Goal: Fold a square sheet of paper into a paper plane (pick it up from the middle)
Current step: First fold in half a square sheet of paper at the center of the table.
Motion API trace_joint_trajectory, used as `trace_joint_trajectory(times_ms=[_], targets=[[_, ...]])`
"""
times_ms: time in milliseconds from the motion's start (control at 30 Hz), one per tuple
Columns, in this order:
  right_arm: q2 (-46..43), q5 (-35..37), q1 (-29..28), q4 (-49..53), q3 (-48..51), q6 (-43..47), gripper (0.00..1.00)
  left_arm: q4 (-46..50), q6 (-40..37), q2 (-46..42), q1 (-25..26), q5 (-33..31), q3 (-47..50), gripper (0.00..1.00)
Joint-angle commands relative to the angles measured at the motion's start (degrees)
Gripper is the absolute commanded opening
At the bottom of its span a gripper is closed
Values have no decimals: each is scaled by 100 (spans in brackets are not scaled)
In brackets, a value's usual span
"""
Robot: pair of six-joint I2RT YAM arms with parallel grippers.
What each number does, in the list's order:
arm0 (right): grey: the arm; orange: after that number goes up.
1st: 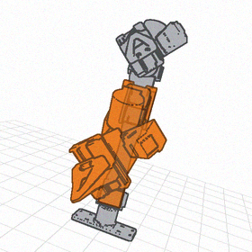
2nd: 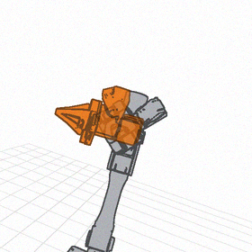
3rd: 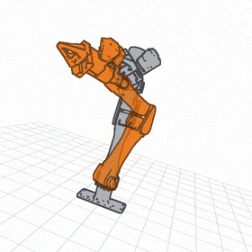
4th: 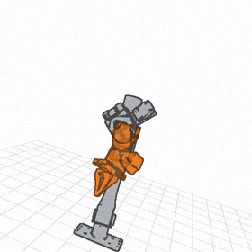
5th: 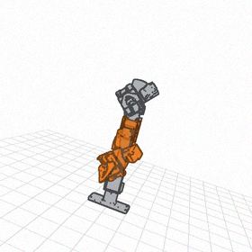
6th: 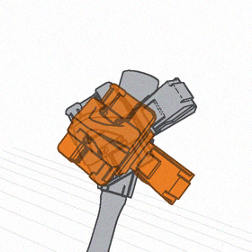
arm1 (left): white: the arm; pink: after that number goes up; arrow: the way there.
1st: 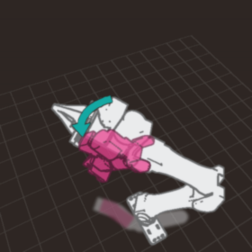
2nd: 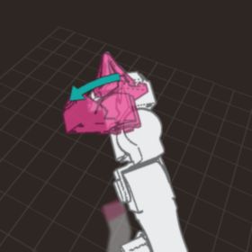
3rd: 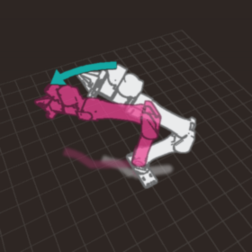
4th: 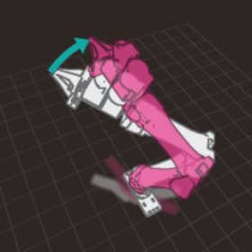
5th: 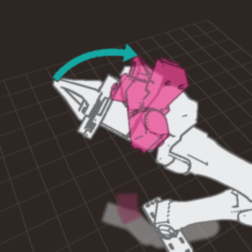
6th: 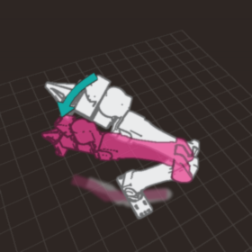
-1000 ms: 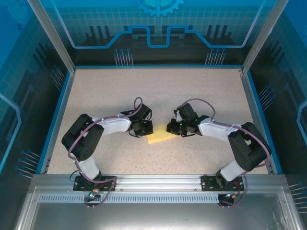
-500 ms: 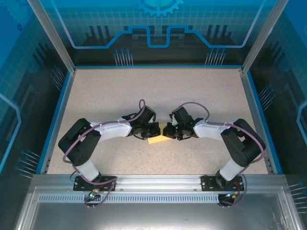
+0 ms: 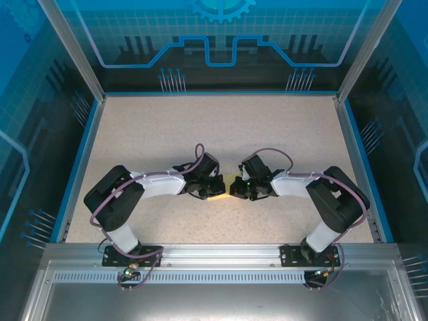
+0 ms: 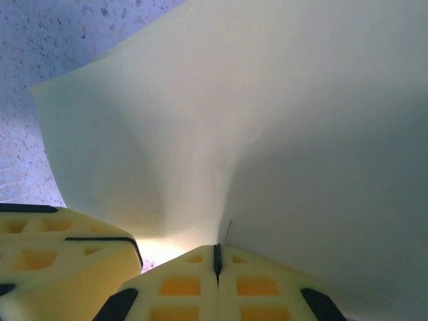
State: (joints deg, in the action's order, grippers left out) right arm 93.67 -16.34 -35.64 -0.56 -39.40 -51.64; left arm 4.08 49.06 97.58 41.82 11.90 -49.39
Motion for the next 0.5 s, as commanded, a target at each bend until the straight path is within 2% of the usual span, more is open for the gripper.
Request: trace_joint_trajectory(times_ms=[0, 467], targets=[[1, -1, -45, -114, 91, 3, 0, -135, 169, 136, 41, 76, 113, 0], [89, -143, 44, -548, 247, -48, 0, -284, 183, 305, 47, 112, 96, 0]])
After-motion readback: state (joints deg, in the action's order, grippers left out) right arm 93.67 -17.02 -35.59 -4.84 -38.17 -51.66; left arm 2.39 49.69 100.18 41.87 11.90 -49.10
